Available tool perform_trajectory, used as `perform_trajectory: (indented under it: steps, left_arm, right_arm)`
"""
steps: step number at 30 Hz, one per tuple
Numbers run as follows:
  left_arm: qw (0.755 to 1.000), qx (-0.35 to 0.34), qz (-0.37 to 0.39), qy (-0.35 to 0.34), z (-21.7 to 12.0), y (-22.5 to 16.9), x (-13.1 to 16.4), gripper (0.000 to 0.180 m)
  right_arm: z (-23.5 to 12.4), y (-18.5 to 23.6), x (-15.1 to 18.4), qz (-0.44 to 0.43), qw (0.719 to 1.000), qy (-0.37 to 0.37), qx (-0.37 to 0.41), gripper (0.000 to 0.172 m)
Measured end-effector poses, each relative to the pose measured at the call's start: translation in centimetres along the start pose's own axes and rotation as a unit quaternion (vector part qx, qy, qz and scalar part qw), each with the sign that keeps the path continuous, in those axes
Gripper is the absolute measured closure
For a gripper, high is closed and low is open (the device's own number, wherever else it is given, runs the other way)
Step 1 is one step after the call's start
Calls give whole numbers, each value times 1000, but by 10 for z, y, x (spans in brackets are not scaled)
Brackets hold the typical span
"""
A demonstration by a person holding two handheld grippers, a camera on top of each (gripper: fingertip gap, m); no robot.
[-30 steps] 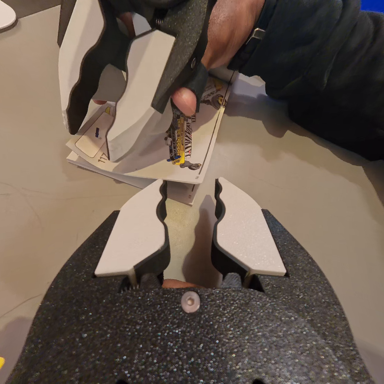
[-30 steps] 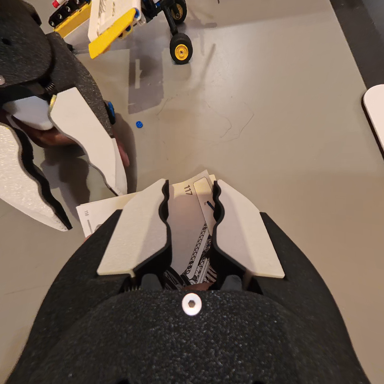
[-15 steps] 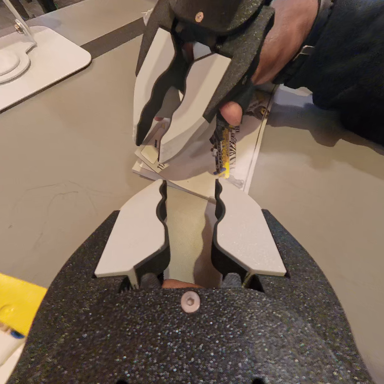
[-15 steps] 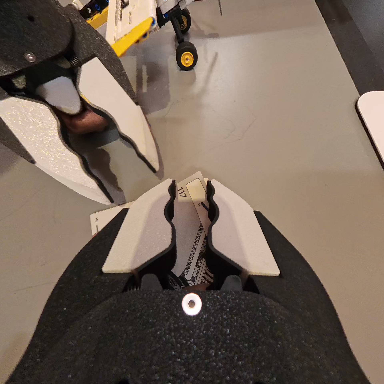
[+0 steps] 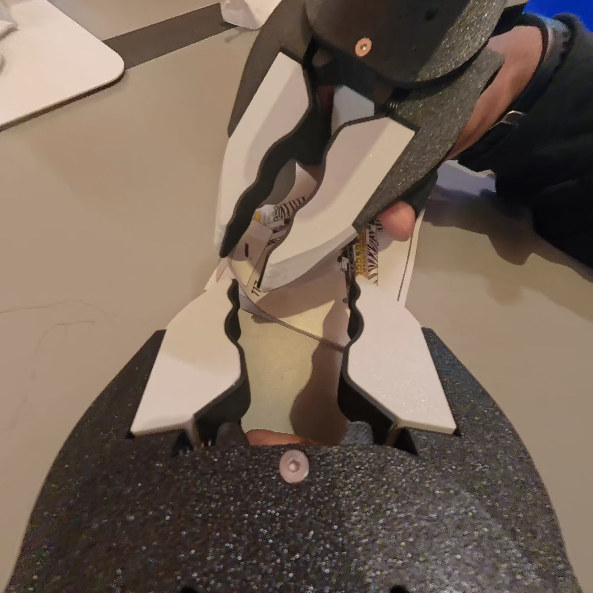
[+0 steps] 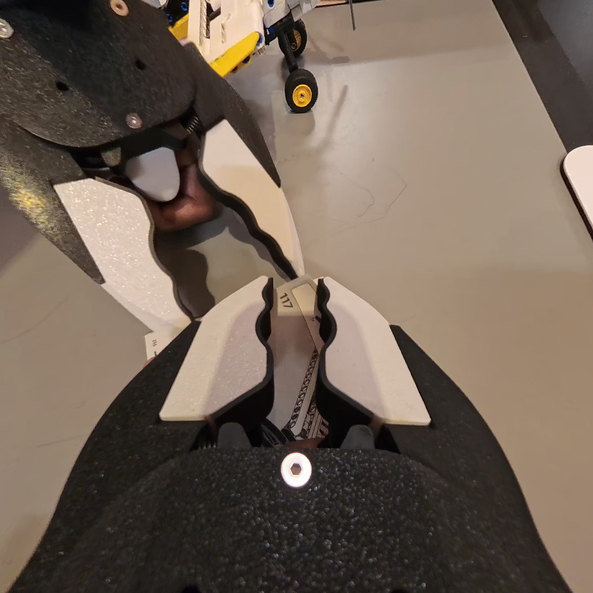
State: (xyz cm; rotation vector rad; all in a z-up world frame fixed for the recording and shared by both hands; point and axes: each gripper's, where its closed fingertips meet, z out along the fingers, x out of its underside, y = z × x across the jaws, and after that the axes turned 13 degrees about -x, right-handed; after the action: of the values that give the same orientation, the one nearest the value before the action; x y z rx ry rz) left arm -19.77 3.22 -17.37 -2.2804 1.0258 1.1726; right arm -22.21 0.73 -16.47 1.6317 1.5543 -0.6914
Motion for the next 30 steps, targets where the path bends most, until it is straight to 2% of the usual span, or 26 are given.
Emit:
perform_trajectory:
  steps: [4, 9, 13, 18, 24, 30]
  left_arm:
    - [1000, 5, -2, 6, 1, -1, 1, 112]
    - [1000, 20, 6, 6, 0, -6, 2, 110]
    - [1000, 29, 9, 4, -1, -8, 1, 110]
    - [998, 59, 7, -4, -5, -18, 0, 110]
    - [997, 78, 18, -7, -8, -27, 0, 110]
    - [996, 81, 34, -25, -11, -31, -3, 110]
  right_arm:
    - [-1, 1, -3, 0, 1000, -4, 10, 146]
    - [-18, -7, -3, 2, 995, 2, 95, 141]
    - [-33, -2, 12, -12, 985, 39, 166, 137]
    - [-32, 17, 30, -9, 977, 57, 207, 133]
    - [-32, 20, 26, 34, 971, 23, 235, 133]
    - [-34, 16, 13, 88, 968, -50, 228, 126]
